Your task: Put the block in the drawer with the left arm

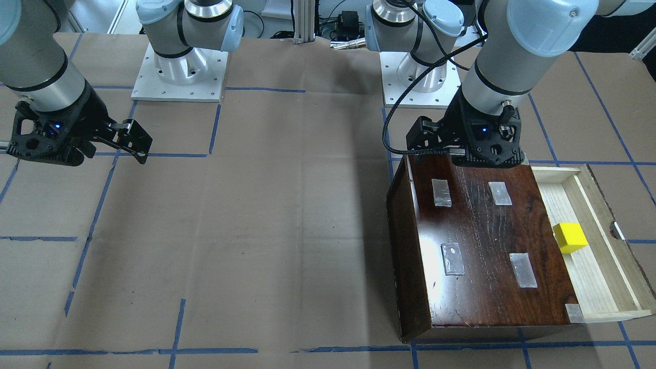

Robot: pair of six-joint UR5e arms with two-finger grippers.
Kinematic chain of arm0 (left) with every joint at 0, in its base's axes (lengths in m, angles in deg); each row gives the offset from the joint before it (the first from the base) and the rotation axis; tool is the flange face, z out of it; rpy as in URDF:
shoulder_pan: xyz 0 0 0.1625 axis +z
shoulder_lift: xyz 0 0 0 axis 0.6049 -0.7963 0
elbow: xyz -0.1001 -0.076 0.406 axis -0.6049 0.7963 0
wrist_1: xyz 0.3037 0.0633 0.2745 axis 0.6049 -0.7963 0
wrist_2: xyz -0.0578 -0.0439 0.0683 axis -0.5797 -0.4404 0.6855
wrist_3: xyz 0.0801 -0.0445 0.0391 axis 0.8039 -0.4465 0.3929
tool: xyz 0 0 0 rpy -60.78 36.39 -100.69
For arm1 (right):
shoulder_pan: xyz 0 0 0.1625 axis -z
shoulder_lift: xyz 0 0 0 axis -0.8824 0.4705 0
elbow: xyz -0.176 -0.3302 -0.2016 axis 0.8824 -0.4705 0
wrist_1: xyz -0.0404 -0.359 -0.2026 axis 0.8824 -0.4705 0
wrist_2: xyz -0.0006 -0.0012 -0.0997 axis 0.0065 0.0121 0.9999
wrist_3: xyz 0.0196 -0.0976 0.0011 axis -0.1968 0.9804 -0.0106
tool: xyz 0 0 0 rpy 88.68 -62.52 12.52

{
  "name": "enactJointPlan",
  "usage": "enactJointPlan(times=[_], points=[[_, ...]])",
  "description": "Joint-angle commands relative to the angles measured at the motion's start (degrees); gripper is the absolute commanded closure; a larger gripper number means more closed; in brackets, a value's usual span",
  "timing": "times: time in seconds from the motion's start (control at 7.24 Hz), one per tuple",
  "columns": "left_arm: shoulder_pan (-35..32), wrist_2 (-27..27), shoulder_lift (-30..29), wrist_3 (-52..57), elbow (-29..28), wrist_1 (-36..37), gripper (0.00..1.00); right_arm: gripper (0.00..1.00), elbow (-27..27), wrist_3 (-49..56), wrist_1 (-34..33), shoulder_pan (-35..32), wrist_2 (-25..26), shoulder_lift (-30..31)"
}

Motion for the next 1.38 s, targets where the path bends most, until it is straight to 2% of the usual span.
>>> enactJointPlan(times=[0.0, 1.24], points=[[-0.1, -0.4, 0.4, 0.0, 0.9, -0.1, 0.01, 0.0, 0.0, 0.1, 0.0, 0.0, 0.0, 0.0], [0.0, 0.2, -0.2, 0.0, 1.8, 0.2, 0.01, 0.0, 0.0, 0.1, 0.0, 0.0, 0.0, 0.0]])
